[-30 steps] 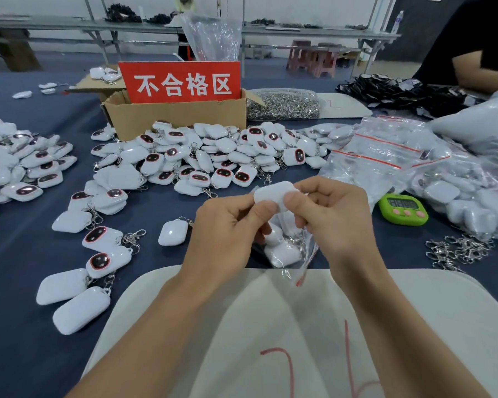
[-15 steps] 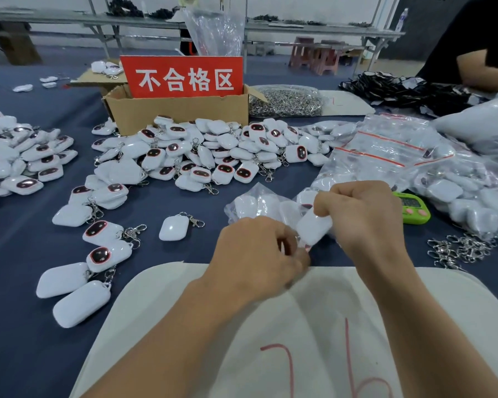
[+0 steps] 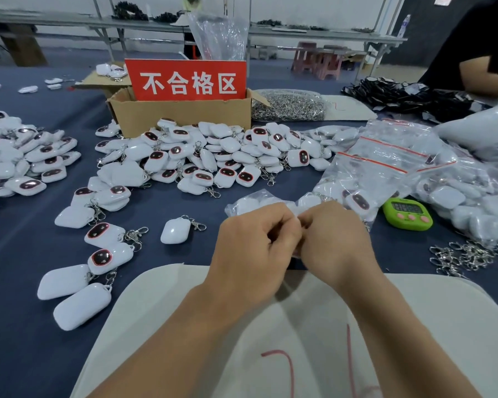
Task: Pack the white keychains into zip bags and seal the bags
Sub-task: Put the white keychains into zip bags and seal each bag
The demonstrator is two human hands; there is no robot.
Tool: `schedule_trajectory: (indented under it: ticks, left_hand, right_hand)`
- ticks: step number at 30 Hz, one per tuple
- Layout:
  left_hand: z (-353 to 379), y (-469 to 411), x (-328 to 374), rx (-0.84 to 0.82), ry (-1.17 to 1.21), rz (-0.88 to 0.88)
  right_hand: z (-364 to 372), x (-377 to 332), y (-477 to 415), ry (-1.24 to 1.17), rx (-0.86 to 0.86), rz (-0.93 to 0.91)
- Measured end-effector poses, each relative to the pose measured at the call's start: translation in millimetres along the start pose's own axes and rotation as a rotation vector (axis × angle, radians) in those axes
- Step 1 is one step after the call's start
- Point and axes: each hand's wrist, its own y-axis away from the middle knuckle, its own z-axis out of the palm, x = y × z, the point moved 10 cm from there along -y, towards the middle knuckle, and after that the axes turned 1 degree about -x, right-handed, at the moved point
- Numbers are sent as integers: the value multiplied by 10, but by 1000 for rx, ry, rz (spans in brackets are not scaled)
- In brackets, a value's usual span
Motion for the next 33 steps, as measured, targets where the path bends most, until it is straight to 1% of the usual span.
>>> schedule_trajectory:
  ticks: [2,4,7,9,11,13,14,15,16,18,19,20,21,24,25,28,30,32,33]
  left_hand:
    - [50,6,18,-47,44,-4]
    - [71,-14,-16,-69,86,-49]
    - [24,-64,-110,-79,101,-112]
    - [-153,-108,-208,5,63,-154]
    - [-495,-144,-414,198,-75,-250]
    - [-894,-142,-646,383,-337,-390]
    - [-1058,-135,-755,420,-488,-465]
    - [-1174,-132,-871,409,-626,-537]
    - [-1239,-129,-992,358,-733,-598]
    - [-1240,-120,-1181,224,-847,-673]
    - [-1202,-116,-1228,175,-868,-684]
    - [-1159,-115,-1248,144,-874,-681]
    - [-1115,-123,-1246,124,-872,-674]
    - [-1032,-156,-1217,68,-870,-637]
    - [-1004,-162,-1209,35,-854,-614]
    - [-843,-167,-1199,-115,-693,-560]
    - [-738,-172,-1177,-182,-590,-528]
    - [-661,-194,-1153,-194,-498,-477]
    - [-653,-205,-1146,-166,-429,-461]
  right_hand:
    - [-12,-62,46,181,71,-12]
    - [-54,-89,90,267,165,23]
    - [-71,-97,69,250,200,72]
    - [-104,-23,53,182,227,110]
    - [-213,74,82,59,309,140]
    - [-386,158,145,-41,461,166]
    - [-459,183,174,-81,533,165]
    - [-516,191,203,-121,590,154]
    - [-561,188,225,-164,635,135]
    - [-608,179,250,-278,684,80]
    - [-601,161,245,-325,674,49]
    - [-561,123,219,-341,626,17]
    - [-483,68,169,-321,539,-15]
    - [-99,-79,43,-135,205,-86]
    - [-18,-84,35,-112,142,-86]
    - [3,-36,23,-134,96,-61]
    - [-12,-27,22,-154,89,-56]
    - [-14,-40,22,-168,90,-55]
    - [-12,-44,23,-172,90,-52]
